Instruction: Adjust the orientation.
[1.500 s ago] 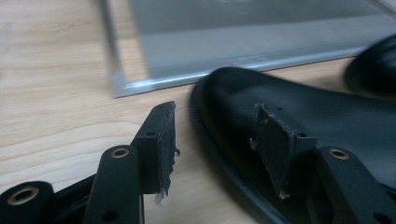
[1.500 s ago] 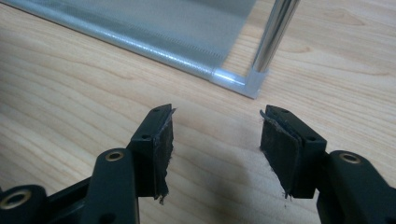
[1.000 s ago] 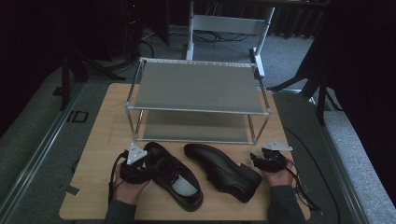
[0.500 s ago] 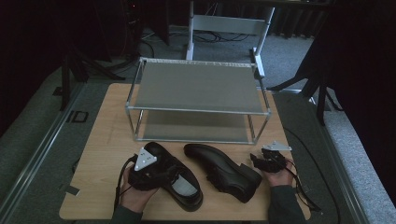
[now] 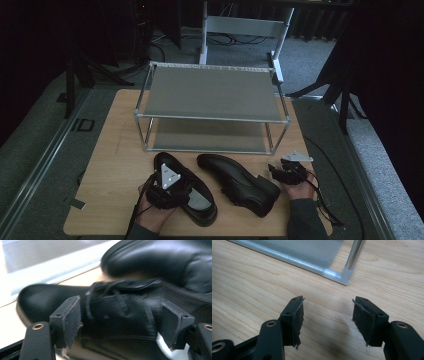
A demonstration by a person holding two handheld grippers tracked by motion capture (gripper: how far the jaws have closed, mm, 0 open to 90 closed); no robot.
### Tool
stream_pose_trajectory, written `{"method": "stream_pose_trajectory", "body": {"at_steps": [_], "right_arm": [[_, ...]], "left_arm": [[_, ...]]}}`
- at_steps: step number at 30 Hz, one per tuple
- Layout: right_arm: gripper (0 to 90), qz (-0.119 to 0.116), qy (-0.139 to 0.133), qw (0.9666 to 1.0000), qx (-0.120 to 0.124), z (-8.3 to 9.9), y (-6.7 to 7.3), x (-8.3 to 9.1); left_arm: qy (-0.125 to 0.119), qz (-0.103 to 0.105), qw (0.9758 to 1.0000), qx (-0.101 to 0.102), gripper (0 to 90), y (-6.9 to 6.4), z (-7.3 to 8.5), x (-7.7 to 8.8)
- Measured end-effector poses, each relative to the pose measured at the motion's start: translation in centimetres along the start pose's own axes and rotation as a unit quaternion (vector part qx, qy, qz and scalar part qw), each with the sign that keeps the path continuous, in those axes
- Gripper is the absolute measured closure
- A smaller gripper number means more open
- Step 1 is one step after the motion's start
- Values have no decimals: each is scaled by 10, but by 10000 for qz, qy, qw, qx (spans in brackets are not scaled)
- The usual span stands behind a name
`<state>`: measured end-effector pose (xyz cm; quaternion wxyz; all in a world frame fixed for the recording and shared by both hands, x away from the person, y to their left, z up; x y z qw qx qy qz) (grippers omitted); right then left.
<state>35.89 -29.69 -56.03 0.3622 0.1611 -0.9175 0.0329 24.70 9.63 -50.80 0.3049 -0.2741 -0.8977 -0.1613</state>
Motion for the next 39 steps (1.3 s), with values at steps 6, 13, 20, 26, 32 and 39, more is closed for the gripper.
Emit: {"method": "stream_pose_trajectory", "body": {"at_steps": [6,13,20,26,32,39], "right_arm": [[411,13,-11,10000,-6,0,0,0],[409,-5,-39,10000,-39,-1,0,2],[408,-105,-152,9997,-176,-4,-2,6],[407,-239,-273,9993,-108,-11,4,15],[403,-400,-413,9983,75,-18,16,32],[399,-668,-581,9956,315,-25,34,52]], "left_arm": [[33,-32,10000,-12,296,-4,0,-2],[-99,269,9994,207,421,-1,-1,-1],[-158,405,9988,233,468,-3,-2,-2],[-189,554,9981,175,469,-17,-8,-6],[-216,763,9968,21,468,-33,-13,-9],[-184,800,9966,-19,468,-41,-16,-9]]}}
Point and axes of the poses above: each handheld gripper's, and its own axes: x roughly backward along the jaws, z roughly out of its underside, y roughly to its left, the point moved 2 cm from there along -x, roughly forward along the jaws, and after that the axes turned 10 degrees about -x, right-handed, at the moved point
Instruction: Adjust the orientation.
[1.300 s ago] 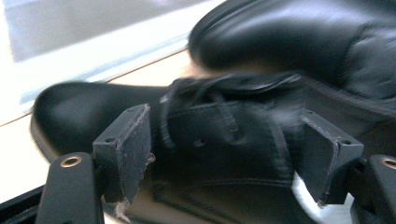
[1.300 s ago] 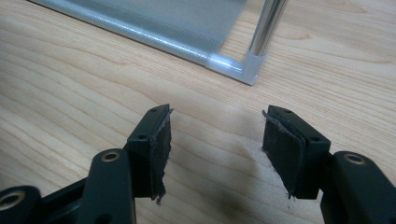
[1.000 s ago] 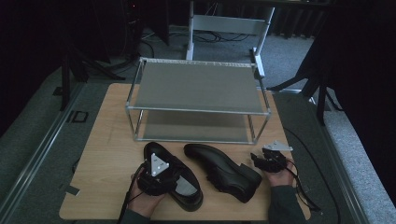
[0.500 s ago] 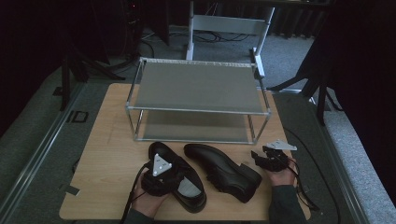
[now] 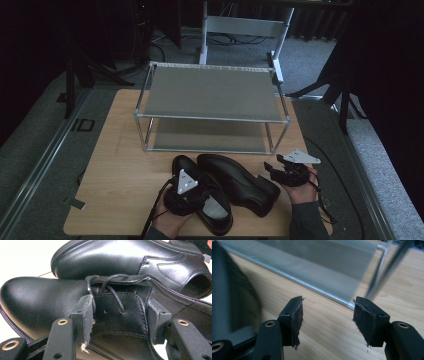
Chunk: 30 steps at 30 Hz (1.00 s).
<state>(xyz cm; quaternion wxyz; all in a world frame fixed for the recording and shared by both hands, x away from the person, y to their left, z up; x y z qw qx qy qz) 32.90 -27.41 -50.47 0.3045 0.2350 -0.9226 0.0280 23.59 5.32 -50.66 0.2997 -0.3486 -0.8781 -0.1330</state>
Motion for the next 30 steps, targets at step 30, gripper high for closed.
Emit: {"method": "stream_pose_trajectory", "body": {"at_steps": [30], "right_arm": [[454,-579,347,9949,751,12,46,26]], "left_arm": [[-94,118,9998,103,454,3,1,0]]}}
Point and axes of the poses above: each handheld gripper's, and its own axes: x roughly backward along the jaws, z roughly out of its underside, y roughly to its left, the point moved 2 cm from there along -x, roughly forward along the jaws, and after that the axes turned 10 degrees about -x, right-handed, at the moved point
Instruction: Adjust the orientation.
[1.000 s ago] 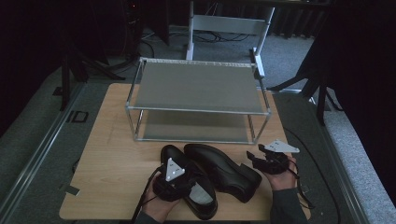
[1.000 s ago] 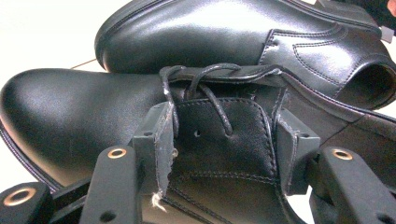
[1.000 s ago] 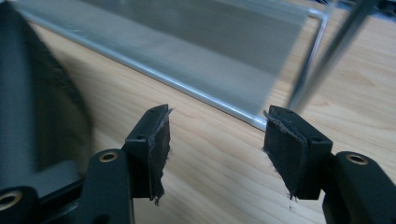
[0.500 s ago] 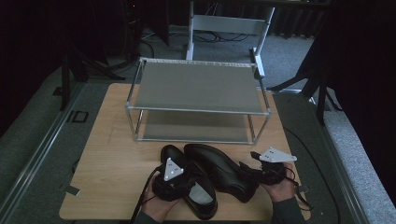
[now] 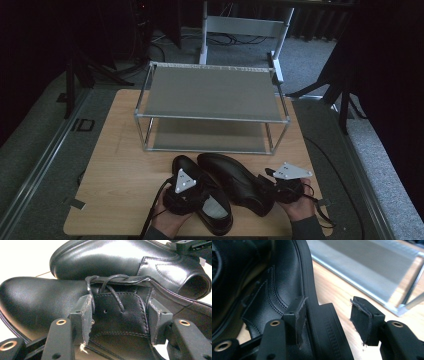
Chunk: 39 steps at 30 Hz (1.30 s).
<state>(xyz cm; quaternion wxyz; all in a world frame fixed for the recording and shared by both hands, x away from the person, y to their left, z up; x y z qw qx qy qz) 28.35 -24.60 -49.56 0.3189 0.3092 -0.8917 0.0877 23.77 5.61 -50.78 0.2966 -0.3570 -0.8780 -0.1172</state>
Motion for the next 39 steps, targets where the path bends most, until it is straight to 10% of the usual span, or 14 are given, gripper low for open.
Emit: {"method": "stream_pose_trajectory", "body": {"at_steps": [13,24,26,39], "right_arm": [[564,728,34,9970,-276,-20,-30,-16],[557,748,-267,9913,-1047,-19,-65,-4],[522,451,-282,9906,-1258,-17,-71,0],[496,192,-551,9967,-560,-30,-18,18]], "left_arm": [[7,29,10000,9,450,1,-1,-1],[-12,45,10000,21,449,1,0,-1],[-7,47,10000,29,449,1,0,-1],[-40,-2,9999,117,452,-1,-3,-5]]}}
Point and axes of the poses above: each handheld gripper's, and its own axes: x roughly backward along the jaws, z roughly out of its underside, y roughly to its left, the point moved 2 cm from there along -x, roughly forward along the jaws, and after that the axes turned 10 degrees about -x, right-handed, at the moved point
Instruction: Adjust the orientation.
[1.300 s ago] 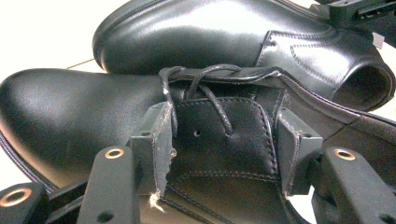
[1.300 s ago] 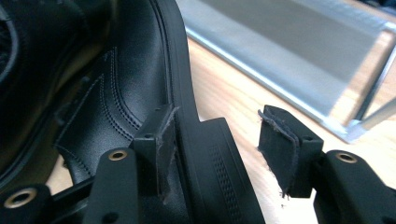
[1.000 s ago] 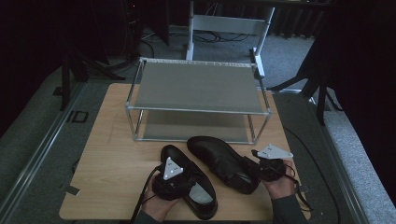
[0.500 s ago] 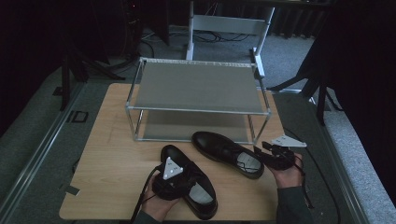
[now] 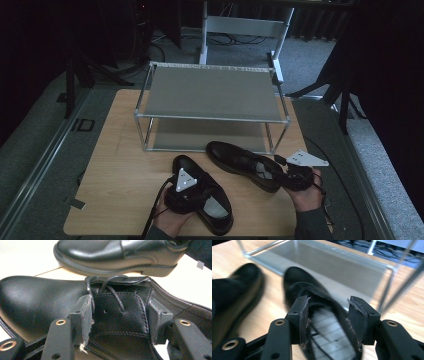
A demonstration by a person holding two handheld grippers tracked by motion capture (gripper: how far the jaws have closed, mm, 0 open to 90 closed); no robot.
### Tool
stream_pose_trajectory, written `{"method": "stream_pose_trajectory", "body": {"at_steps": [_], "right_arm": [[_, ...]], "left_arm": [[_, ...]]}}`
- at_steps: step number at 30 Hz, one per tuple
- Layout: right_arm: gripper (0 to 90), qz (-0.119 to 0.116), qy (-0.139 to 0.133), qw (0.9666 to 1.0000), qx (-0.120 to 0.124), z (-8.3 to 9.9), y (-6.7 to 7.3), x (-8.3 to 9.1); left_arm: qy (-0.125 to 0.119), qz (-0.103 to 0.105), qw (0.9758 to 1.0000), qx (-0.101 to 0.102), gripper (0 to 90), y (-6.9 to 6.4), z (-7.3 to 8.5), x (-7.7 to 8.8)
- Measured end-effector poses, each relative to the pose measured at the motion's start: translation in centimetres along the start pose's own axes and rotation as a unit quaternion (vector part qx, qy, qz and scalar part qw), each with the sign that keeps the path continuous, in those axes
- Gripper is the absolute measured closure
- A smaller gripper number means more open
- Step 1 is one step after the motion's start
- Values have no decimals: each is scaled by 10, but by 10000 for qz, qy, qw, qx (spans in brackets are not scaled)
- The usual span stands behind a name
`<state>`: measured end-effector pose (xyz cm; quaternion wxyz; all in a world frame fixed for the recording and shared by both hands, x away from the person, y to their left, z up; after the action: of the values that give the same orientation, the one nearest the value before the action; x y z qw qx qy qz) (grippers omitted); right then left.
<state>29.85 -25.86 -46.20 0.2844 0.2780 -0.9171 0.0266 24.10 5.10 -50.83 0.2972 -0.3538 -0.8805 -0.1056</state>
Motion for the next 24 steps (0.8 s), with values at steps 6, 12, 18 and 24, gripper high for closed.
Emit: {"method": "stream_pose_trajectory", "body": {"at_steps": [6,12,18,24], "right_arm": [[498,-430,216,9985,243,6,26,0],[518,-954,406,9945,177,17,43,-4],[541,-1361,701,9879,235,29,60,-14],[558,-1516,914,9838,271,33,71,-25]], "left_arm": [[-70,-101,9999,91,454,-5,-8,-7],[-169,-74,9997,184,456,-17,-15,-16],[-160,-59,9996,208,455,-20,-17,-18],[-181,-100,9996,217,455,-21,-17,-19]]}}
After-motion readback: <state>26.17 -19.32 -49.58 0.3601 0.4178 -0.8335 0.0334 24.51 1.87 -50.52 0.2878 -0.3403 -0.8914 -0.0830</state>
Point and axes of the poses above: each handheld gripper's, and its own axes: x roughly backward along the jaws, z roughly out of its underside, y roughly to its left, the point moved 2 cm from there along -x, roughly forward along the jaws, and after that the axes turned 10 degrees about -x, right-handed, at the moved point
